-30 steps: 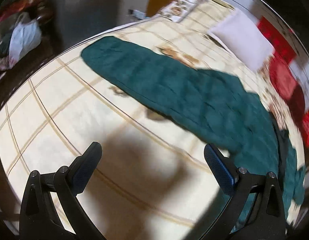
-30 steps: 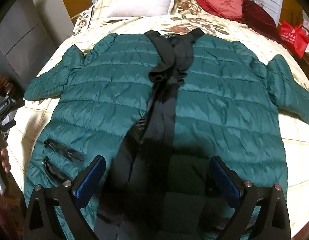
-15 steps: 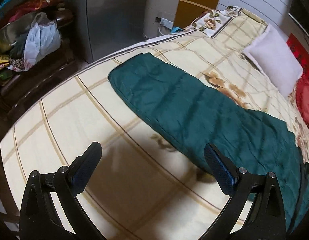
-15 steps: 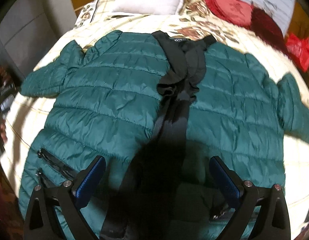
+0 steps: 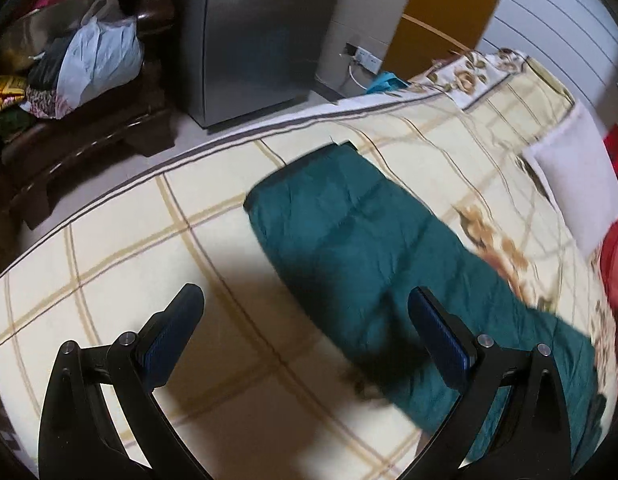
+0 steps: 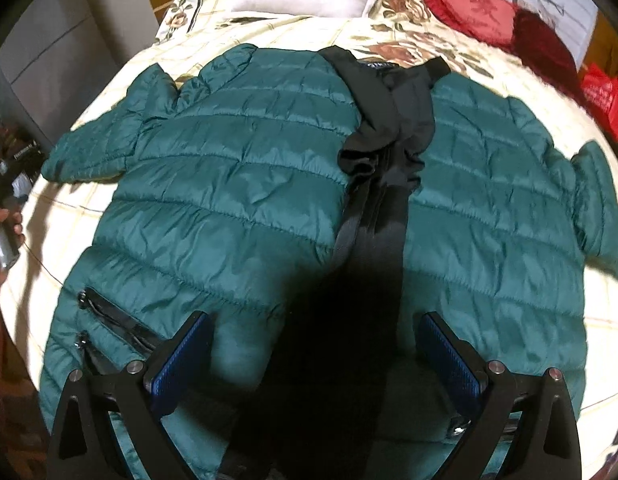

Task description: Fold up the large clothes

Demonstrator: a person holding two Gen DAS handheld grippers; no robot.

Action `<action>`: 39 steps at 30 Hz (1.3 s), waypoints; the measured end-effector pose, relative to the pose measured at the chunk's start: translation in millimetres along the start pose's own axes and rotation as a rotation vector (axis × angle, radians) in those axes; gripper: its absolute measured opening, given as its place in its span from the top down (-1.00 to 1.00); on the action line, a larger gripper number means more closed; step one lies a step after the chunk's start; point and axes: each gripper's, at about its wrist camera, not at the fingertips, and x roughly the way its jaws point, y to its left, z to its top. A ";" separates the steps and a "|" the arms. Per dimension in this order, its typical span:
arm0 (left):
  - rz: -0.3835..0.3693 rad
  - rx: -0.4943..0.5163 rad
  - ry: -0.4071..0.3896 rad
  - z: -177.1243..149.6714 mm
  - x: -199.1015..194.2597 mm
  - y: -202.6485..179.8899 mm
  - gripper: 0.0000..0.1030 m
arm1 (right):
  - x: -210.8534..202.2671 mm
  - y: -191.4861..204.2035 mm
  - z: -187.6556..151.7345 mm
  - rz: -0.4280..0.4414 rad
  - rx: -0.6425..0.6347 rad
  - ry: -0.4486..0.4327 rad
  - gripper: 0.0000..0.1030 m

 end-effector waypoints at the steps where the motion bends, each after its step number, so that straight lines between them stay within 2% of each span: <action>1: 0.005 -0.004 -0.003 2.8 2.7 -0.2 -0.99 | 0.2 -0.7 0.8 0.005 0.012 -0.001 -0.99; 5: 0.023 -0.014 -0.004 11.3 15.9 -1.3 -0.99 | 0.7 -1.7 4.2 -0.018 0.028 0.004 -0.99; 9: 0.019 -0.033 0.044 13.3 35.5 0.9 -0.99 | -7.1 -0.8 7.1 -0.054 -0.004 -0.029 -0.99; 11: 0.030 -0.028 0.020 13.9 37.5 -0.4 -0.99 | -9.3 -2.6 8.7 -0.059 -0.009 -0.026 -0.99; 13: 0.023 -0.024 0.023 14.8 40.5 -3.7 -0.99 | -11.2 -5.7 9.0 -0.048 -0.002 -0.022 -0.99; 16: 0.013 0.001 0.013 14.3 43.3 -10.9 -0.97 | -13.1 -11.6 5.4 0.022 0.035 -0.029 -0.99; 19: 0.015 0.046 0.004 14.5 44.4 -19.9 -0.64 | -8.9 -16.6 0.7 0.119 0.074 -0.025 -0.99; 20: 0.017 0.063 0.005 14.8 44.7 -23.7 -0.48 | -6.7 -16.2 -0.2 0.120 0.069 -0.020 -0.99; 21: 0.013 0.070 0.006 15.3 44.9 -25.9 -0.29 | -4.9 -15.4 -0.9 0.110 0.061 -0.016 -0.99; 22: 0.005 0.073 0.007 15.5 45.0 -27.0 -0.19 | -4.4 -14.4 -1.6 0.104 0.054 -0.018 -0.99; 24: -0.021 0.076 0.017 16.6 45.9 -29.9 0.24 | -4.1 -12.5 -1.2 0.085 0.033 -0.028 -0.99; 27: -0.083 0.036 0.029 18.6 41.2 -28.2 0.60 | -6.6 -6.4 -1.3 0.018 -0.021 -0.036 -0.99; 31: -0.160 0.020 0.011 17.0 17.0 -29.5 0.66 | -3.4 -8.8 -0.5 -0.032 -0.044 0.002 -0.99; 33: -0.200 0.048 -0.006 13.4 -0.9 -35.9 0.67 | 1.4 -12.8 0.7 -0.065 -0.051 0.026 -0.99; 39: -0.312 0.172 -0.051 -14.0 -66.2 -66.5 0.67 | 7.1 -23.9 7.8 -0.113 -0.044 0.010 -0.99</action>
